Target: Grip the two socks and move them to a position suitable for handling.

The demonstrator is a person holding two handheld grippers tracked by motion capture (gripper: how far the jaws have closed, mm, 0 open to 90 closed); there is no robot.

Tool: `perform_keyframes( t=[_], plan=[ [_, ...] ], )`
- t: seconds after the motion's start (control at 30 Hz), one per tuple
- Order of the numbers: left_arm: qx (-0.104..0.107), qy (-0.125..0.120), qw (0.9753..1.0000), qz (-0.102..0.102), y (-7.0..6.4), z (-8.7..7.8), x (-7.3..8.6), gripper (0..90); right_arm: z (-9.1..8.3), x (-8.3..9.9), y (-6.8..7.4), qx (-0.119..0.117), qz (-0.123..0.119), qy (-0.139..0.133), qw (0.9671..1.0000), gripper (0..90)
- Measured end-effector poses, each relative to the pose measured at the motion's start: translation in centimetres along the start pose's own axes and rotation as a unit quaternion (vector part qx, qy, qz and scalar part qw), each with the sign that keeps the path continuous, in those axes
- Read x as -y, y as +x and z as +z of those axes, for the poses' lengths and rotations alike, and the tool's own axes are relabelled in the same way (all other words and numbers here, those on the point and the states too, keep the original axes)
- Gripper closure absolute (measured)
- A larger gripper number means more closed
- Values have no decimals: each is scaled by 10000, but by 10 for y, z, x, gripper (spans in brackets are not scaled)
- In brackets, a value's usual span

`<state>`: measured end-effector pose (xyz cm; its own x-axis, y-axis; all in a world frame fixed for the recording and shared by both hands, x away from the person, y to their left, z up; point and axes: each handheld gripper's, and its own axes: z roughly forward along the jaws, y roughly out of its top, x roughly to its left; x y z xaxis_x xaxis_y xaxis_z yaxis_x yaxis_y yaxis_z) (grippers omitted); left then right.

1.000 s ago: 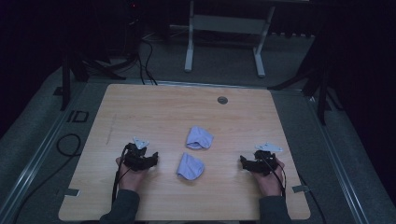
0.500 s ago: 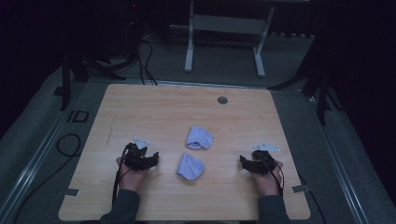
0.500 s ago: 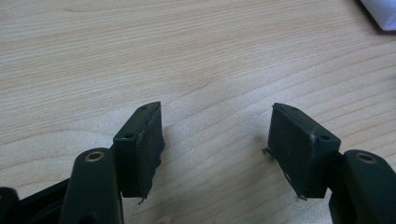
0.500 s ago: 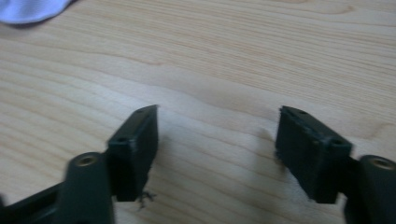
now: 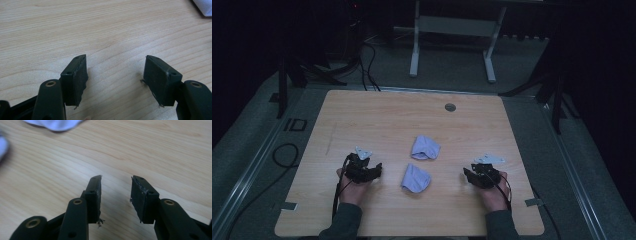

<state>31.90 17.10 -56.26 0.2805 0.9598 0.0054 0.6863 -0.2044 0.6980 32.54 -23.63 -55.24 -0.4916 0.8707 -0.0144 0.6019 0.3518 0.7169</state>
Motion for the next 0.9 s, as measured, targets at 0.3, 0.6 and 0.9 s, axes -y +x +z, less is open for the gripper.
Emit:
perform_keyframes(
  t=[0.3, 0.6, 0.9],
  plan=[
    [26, -13, 10000, 21, -1, 0, 0, 359, 1, -8, 27, -369, -360, -52, 9987, 610],
    [25, -14, 10000, 22, -1, 0, 0, 359, 5, -18, 66, -828, -791, -100, 9934, 665],
    [19, 2, 10000, 19, -2, 0, 0, 363, 5, -25, 86, -1159, -867, -250, 9892, 848]
  ],
)
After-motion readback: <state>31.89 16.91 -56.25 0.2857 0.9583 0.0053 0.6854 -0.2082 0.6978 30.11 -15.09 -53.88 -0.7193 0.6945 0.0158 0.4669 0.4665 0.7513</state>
